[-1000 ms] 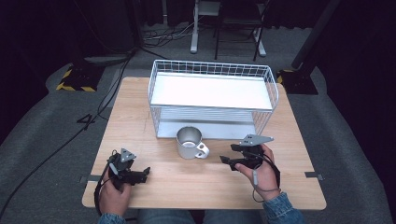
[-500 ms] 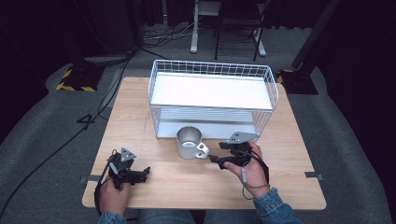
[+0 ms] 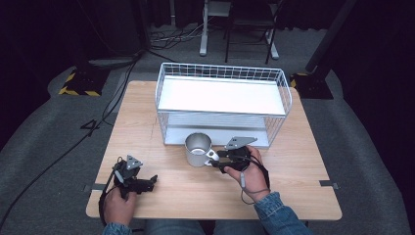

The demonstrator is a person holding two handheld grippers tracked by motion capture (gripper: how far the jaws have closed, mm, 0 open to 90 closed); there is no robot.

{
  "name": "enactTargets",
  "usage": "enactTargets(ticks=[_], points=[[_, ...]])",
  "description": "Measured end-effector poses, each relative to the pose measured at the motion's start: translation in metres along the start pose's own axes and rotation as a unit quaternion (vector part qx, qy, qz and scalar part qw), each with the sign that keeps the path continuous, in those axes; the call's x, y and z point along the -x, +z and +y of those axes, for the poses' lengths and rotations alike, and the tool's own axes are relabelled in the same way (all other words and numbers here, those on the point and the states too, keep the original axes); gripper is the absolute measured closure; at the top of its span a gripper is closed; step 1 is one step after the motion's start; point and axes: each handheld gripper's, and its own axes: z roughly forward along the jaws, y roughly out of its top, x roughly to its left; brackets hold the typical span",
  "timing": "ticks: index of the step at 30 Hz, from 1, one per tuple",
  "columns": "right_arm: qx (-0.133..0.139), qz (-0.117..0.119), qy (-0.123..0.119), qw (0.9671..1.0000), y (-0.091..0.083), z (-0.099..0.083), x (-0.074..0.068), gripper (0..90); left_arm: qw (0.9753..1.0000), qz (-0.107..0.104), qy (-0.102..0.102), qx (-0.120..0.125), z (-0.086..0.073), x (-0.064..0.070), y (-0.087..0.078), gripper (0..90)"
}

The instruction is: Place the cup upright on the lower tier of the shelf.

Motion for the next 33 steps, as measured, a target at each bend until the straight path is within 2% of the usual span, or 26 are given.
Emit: enactTargets(ticks=[4, 9, 14, 25, 29, 33], points=[[-0.005, 0.000, -0.010, 0.9999, 0.007, 0.002, -0.001, 58.3, 1.0000, 0.000, 0.001, 0.001, 0.000, 0.000, 0.000, 0.2], [-0.005, -0.001, -0.010, 0.9999, 0.009, 0.003, 0.002, 63.5, 1.0000, 0.000, 0.001, 0.001, 0.000, 0.000, 0.000, 0.2], [-0.003, 0.007, -0.011, 0.9999, 0.011, 0.003, 0.001, 70.1, 1.0000, 0.000, 0.001, 0.001, 0.000, 0.000, 0.000, 0.2], [0.006, -0.001, -0.018, 0.9998, 0.011, 0.004, -0.002, 71.3, 1.0000, 0.000, 0.001, 0.001, 0.000, 0.000, 0.000, 0.2], [0.026, -0.006, -0.031, 0.9992, 0.010, 0.005, -0.006, 71.5, 1.0000, 0.000, 0.001, 0.001, 0.000, 0.000, 0.000, 0.2], [0.037, -0.009, -0.033, 0.9987, 0.009, 0.006, -0.008, 71.5, 1.0000, 0.000, 0.001, 0.001, 0.000, 0.000, 0.000, 0.2]])
